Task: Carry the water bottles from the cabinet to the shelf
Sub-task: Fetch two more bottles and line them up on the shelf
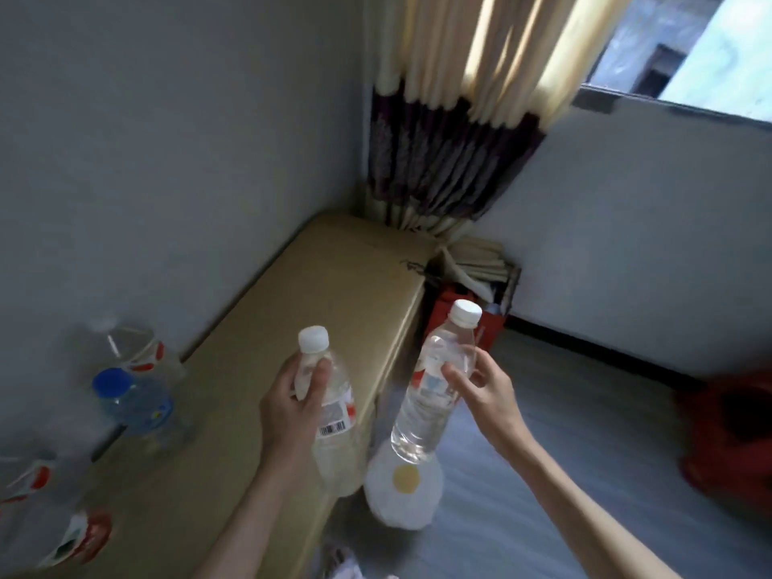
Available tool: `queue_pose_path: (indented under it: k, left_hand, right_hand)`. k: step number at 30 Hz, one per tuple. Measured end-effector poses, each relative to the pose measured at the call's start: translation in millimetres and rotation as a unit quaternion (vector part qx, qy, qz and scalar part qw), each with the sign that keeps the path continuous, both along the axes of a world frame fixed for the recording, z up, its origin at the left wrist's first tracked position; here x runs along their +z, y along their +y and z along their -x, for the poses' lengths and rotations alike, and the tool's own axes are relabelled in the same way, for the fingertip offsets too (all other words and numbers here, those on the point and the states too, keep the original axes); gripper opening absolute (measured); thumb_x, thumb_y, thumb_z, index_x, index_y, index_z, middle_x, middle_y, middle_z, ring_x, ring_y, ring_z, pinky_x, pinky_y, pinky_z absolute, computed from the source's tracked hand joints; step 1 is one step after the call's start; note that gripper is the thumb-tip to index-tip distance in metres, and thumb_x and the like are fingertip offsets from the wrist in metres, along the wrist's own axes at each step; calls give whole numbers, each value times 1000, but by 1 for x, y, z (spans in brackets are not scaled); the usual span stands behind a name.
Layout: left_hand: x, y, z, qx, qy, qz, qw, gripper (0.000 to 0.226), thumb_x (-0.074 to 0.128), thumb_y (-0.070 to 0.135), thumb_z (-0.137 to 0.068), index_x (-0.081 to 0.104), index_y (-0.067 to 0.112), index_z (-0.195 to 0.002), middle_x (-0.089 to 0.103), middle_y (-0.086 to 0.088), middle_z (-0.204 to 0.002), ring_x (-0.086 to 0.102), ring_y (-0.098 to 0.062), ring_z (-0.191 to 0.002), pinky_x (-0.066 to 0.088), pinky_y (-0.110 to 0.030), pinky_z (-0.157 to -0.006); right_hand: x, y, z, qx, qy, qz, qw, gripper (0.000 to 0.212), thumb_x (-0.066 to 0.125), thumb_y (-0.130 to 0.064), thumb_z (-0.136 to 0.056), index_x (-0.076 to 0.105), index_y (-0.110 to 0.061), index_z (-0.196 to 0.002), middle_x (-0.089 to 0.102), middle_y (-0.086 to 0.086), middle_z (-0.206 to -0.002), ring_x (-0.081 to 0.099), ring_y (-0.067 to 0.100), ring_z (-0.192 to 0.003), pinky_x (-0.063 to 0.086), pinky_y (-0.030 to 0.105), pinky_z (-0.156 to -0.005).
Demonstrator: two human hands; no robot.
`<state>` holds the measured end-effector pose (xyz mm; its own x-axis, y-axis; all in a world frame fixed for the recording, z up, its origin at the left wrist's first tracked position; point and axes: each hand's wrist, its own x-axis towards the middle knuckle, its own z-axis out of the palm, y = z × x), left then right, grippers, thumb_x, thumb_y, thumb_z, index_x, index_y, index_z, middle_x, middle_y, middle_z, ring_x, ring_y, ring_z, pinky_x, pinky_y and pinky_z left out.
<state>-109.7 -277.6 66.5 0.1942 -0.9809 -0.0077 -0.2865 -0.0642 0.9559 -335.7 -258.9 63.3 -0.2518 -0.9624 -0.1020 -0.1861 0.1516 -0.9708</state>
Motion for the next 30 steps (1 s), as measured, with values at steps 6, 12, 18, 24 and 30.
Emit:
queue_pose_path:
  k: [6, 12, 18, 24, 30]
  left_hand:
    - [38, 47, 140, -148, 9, 41, 988, 42, 49, 68, -61, 62, 37, -86, 67, 8, -83, 63, -17, -82, 47, -32, -70]
    - [58, 139, 283, -307, 37, 42, 950, 60, 56, 68, -61, 66, 25, -101, 71, 4, -95, 63, -11, -92, 50, -35, -83]
    - [71, 255, 417, -455, 44, 24, 889, 13, 60, 58, -73, 62, 48, -79, 68, 14, -73, 60, 2, -70, 47, -25, -70]
    - [68, 366, 549, -593, 51, -6, 803, 14, 60, 43, -83, 65, 30, -79, 68, 0, -78, 58, -13, -75, 45, -20, -65]
    - [63, 469, 691, -672, 63, -16, 737, 15, 59, 44, -83, 67, 32, -86, 70, 2, -83, 63, -14, -79, 48, -29, -68]
  right_hand:
    - [40, 117, 123, -169, -39, 51, 983, 58, 63, -61, -53, 63, -16, -90, 62, -6, -74, 52, -6, -56, 40, 8, -52]
    - [68, 258, 236, -305, -41, 71, 949, 57, 64, -60, -53, 63, -13, -83, 60, 1, -75, 55, 7, -67, 46, 22, -63]
    - [83, 413, 313, -438, -37, 86, 894, 48, 69, -56, -63, 65, -15, -88, 66, 0, -79, 60, 11, -73, 47, 22, -65]
    - [84, 546, 382, -579, -44, 103, 808, 39, 63, -46, -68, 65, -15, -92, 68, -3, -78, 64, 4, -69, 48, 16, -62]
    - [79, 666, 480, -676, -16, 105, 729, 17, 62, -28, -83, 66, -13, -88, 65, -8, -68, 61, 1, -60, 46, 11, -54]
